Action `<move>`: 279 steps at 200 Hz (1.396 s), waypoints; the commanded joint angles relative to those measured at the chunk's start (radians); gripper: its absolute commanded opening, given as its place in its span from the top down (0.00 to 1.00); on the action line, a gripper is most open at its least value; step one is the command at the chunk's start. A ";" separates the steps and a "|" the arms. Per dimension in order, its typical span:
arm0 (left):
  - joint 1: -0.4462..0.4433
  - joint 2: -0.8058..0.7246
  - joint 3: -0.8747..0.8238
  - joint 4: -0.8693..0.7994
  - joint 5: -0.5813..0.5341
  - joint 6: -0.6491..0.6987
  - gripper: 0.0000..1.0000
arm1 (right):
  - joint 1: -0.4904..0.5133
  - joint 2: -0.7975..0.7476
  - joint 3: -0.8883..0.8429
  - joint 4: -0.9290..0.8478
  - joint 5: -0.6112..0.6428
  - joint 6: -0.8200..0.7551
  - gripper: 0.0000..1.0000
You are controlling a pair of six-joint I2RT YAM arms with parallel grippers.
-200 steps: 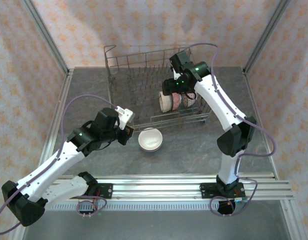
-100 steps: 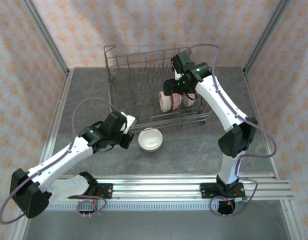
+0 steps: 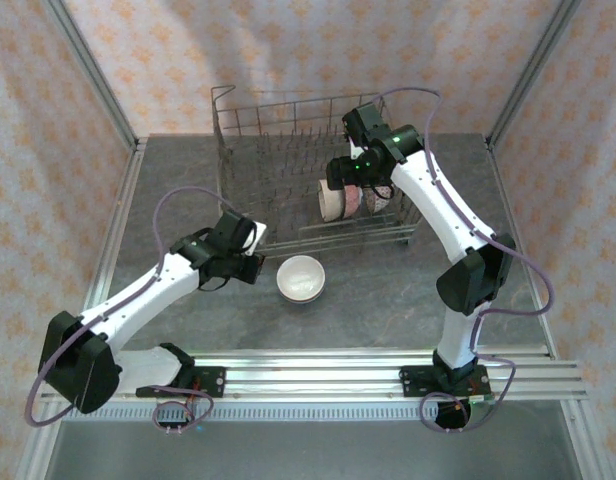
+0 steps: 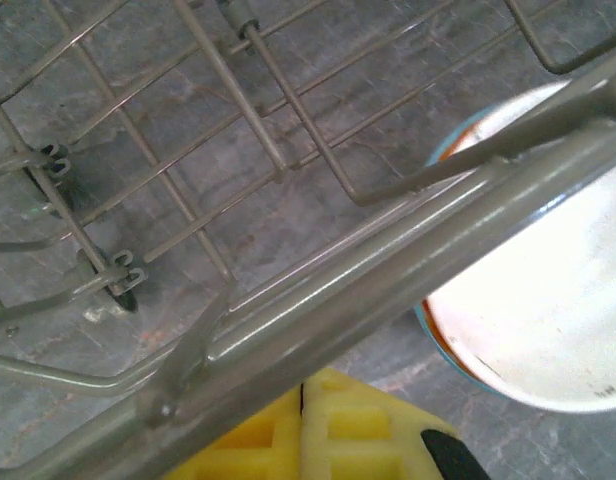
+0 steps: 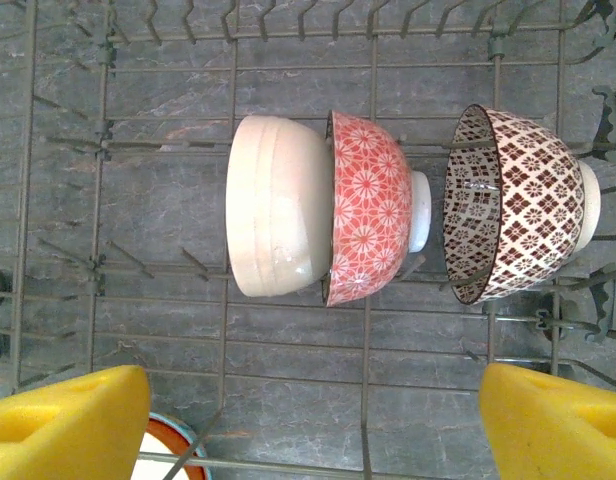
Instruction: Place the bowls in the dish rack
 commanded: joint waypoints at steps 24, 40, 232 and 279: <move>0.058 0.110 0.132 0.085 -0.043 0.071 1.00 | -0.007 -0.019 -0.008 0.021 0.000 0.026 0.14; 0.064 0.145 0.155 0.086 -0.043 0.089 1.00 | -0.007 -0.025 -0.019 0.024 -0.007 0.029 0.14; -0.325 0.089 0.186 -0.019 -0.145 -0.014 0.63 | -0.048 -0.187 -0.112 0.050 0.022 0.013 0.13; -0.431 0.301 0.324 -0.100 -0.067 0.040 0.63 | -0.058 -0.278 -0.223 0.086 0.036 0.031 0.13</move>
